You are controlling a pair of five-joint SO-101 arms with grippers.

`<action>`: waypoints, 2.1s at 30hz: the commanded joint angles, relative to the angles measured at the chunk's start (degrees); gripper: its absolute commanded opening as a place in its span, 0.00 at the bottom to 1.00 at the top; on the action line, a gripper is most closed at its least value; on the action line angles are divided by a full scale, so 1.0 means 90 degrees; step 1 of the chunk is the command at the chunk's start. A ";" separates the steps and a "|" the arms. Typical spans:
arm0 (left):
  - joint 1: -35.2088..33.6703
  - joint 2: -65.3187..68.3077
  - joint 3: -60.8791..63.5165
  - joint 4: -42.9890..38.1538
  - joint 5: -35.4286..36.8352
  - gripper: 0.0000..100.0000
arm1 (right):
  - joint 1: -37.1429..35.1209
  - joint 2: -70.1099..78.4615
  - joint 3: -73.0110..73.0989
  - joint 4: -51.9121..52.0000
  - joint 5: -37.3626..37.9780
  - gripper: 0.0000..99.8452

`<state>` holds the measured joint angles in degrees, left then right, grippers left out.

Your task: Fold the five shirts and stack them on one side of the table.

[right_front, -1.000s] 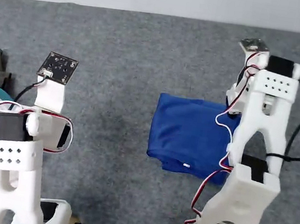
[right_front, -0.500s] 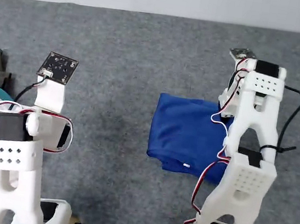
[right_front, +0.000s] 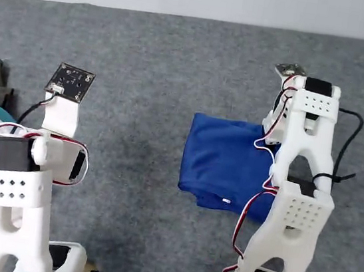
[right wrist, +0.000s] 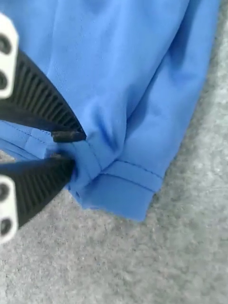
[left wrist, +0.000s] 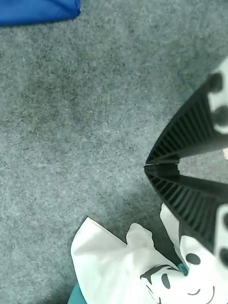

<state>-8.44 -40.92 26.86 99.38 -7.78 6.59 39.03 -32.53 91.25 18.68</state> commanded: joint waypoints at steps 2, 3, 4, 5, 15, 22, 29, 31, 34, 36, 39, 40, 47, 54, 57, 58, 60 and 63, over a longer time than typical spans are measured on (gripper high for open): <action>0.0020 -0.0088 -0.0015 0.0117 -0.0049 0.01 | -0.0063 -0.0864 -0.0361 -0.0073 -0.0010 0.01; 0.0020 -0.0088 -0.0015 0.0117 -0.0049 0.01 | -0.0063 -0.0972 -0.0361 -0.0083 -0.0010 0.01; 0.0020 -0.0088 -0.0015 0.0117 -0.0049 0.01 | -0.0063 -0.1060 -0.0361 -0.0083 0.0000 0.01; 0.0020 -0.0088 -0.0015 0.0117 -0.0049 0.01 | -0.0063 -0.1158 -0.0361 -0.0093 0.0000 0.01; 0.0020 -0.0088 -0.0015 0.0117 -0.0049 0.01 | -0.0015 -0.1226 -0.0352 -0.0933 0.0371 0.01; 0.0010 -0.0088 -0.0015 0.0117 -0.0049 0.01 | -0.0054 -0.0855 -0.0361 -0.0874 0.0518 0.07; 0.0010 -0.0088 -0.0005 0.0117 -0.0049 0.01 | -0.0210 -0.1880 -0.0371 -0.0142 -0.0107 0.22; 0.0010 -0.0088 -0.0005 0.0117 -0.0049 0.01 | -0.0396 -0.2154 -0.0371 0.0220 -0.0098 0.21; 0.0000 -0.0117 -0.0005 0.0117 -0.0049 0.01 | -0.0728 -0.2447 -0.0361 0.0952 -0.0098 0.15; -0.0010 -0.0127 -0.0005 0.0117 -0.0049 0.01 | -0.0933 -0.2486 -0.0313 0.1314 -0.0127 0.08; -0.0010 -0.0127 -0.0005 0.0117 -0.0049 0.01 | -0.1001 -0.2593 0.0225 0.1294 -0.0166 0.01; -0.0010 -0.0127 -0.0005 0.0117 -0.0049 0.01 | -0.1001 -0.2603 0.0430 0.1294 -0.0195 0.02; -0.0010 -0.0127 -0.0015 0.0117 -0.0049 0.01 | -0.0982 -0.3238 0.2120 0.1294 -0.0147 0.01; -0.0010 -0.0127 -0.0015 0.0117 -0.0049 0.01 | -0.0640 -0.5026 0.3595 0.1284 0.0205 0.01; -0.0010 -0.0117 -0.0015 0.0117 -0.0049 0.01 | -0.0523 -0.5514 0.4376 0.1216 0.0322 0.01; -0.0010 -0.0117 -0.0015 0.0117 -0.0049 0.01 | -0.0523 -0.5602 0.4689 0.1128 0.0400 0.01; -0.0010 -0.0098 -0.0015 0.0117 -0.0049 0.01 | -0.0542 -0.5748 0.5216 0.0874 0.0576 0.01; -0.0020 -0.0088 -0.0015 0.0117 -0.0049 0.01 | -0.0698 -0.5817 0.5792 0.0484 0.0723 0.01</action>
<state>-8.44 -40.92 27.03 99.38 -7.78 1.14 -10.11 16.79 98.20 23.60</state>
